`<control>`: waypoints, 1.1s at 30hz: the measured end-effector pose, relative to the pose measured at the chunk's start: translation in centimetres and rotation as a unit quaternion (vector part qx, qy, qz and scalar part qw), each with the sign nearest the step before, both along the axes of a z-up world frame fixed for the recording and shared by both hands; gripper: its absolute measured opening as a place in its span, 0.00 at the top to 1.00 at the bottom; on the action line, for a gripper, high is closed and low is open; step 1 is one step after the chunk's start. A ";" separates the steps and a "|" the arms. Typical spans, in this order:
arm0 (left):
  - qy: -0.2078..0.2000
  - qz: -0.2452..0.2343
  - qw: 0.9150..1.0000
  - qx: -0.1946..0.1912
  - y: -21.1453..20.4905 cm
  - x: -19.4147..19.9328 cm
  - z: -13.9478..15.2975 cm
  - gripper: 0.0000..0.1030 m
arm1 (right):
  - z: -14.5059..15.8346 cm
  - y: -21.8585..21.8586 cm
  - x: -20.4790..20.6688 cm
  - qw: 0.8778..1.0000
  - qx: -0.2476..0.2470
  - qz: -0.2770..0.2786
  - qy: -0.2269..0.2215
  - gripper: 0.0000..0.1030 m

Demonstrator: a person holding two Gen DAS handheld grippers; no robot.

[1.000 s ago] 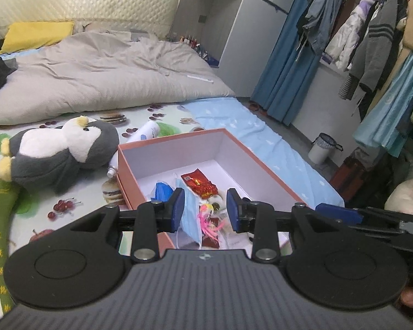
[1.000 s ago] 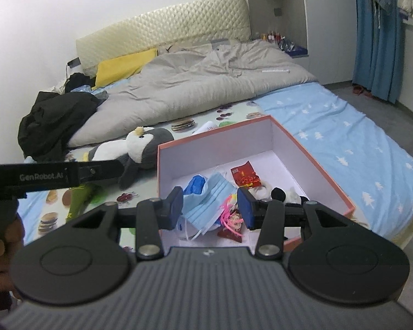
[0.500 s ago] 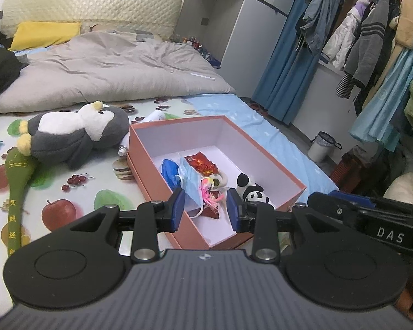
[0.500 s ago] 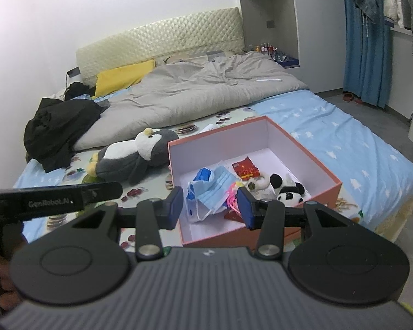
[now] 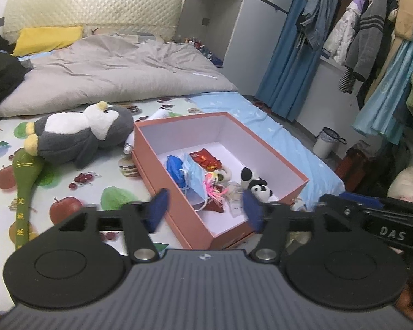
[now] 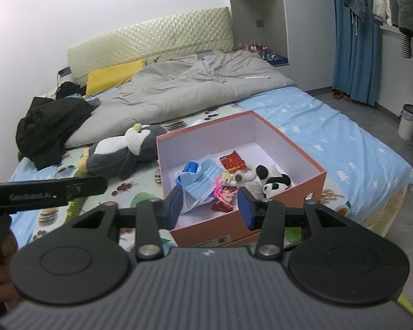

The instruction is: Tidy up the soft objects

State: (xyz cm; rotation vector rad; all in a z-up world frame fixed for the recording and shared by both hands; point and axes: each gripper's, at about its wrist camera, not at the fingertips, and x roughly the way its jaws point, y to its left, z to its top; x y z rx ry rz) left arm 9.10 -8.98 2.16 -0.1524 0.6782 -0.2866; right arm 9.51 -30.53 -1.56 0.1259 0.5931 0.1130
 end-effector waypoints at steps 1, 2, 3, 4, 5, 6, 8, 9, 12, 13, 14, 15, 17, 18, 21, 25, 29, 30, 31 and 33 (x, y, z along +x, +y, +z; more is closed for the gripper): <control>-0.003 0.004 1.000 0.004 0.0 -0.1 0.0 0.20 | 0.0 -0.2 -0.1 1.000 0.001 0.000 -0.002 0.32; -0.007 0.008 1.000 0.006 0.1 -0.2 0.1 0.18 | 0.1 -0.4 -0.2 1.000 0.004 -0.001 -0.006 0.23; -0.009 0.010 1.000 0.007 0.1 -0.1 0.2 0.13 | 0.1 -0.6 -0.3 1.000 0.005 -0.002 -0.008 0.19; -0.009 0.013 1.000 0.008 0.1 -0.2 0.2 0.09 | 0.1 -0.7 -0.3 1.000 0.002 -0.005 -0.010 0.14; -0.009 0.015 1.000 0.009 0.1 -0.2 0.3 0.07 | 0.1 -0.8 -0.3 1.000 -0.002 -0.007 -0.010 0.14; -0.009 0.017 1.000 0.011 0.2 -0.2 0.3 0.05 | 0.1 -0.9 -0.3 1.000 -0.006 -0.009 -0.010 0.14; -0.008 0.018 1.000 0.016 0.2 -0.3 0.3 0.02 | 0.1 -1.1 -0.3 1.000 -0.006 -0.012 -0.009 0.14; -0.007 0.017 1.000 0.018 0.1 -0.3 0.3 0.01 | 0.0 -1.2 -0.4 1.000 -0.005 -0.014 -0.010 0.14; -0.006 0.017 0.999 0.026 -0.1 -0.6 0.4 0.00 | 0.0 -1.2 -0.6 1.000 -0.012 -0.018 -0.013 0.14; -0.006 0.018 0.999 0.029 -0.2 -0.6 0.4 0.00 | 0.0 -1.2 -0.7 1.000 -0.011 -0.018 -0.015 0.14; -0.005 0.018 0.999 0.031 -0.3 -0.6 0.3 0.00 | -0.1 -1.2 -0.8 1.000 -0.011 -0.019 -0.015 0.14; -0.004 0.017 0.999 0.033 -0.2 -0.6 0.3 0.00 | -0.2 -1.2 -0.8 1.000 -0.012 -0.022 -0.014 0.14; -0.002 0.017 0.999 0.034 -0.3 -0.7 0.1 0.00 | -0.5 -1.2 -0.8 0.999 -0.014 -0.030 -0.011 0.14; -0.001 0.015 0.999 0.036 -0.4 -0.7 0.0 0.00 | -0.6 -1.3 -0.8 0.999 -0.016 -0.035 -0.009 0.14; 0.002 0.007 0.999 0.040 -0.7 -0.8 -0.4 0.00 | -1.1 -1.3 -1.0 0.999 -0.016 -0.036 -0.009 0.14; 0.007 0.007 0.999 0.047 -1.0 -1.0 -1.3 0.00 | -1.9 -1.4 -1.4 0.999 -0.019 -0.032 -0.007 0.14; 0.003 0.011 0.999 0.051 -1.2 -1.1 -1.9 0.00 | -2.6 -1.1 -1.3 0.999 -0.029 -0.028 -0.006 0.14; 0.004 0.008 0.999 0.047 -1.1 -1.1 -2.0 0.00 | -2.7 -1.0 -1.2 0.999 -0.028 -0.026 -0.003 0.14; 0.005 0.007 0.999 0.046 -1.1 -1.0 -2.1 0.00 | -2.8 -0.8 -1.2 0.999 -0.026 -0.025 -0.001 0.14; 0.010 0.004 0.999 0.049 -1.0 -0.7 -2.4 0.00 | -2.9 -0.5 -1.0 0.999 -0.024 -0.023 0.000 0.14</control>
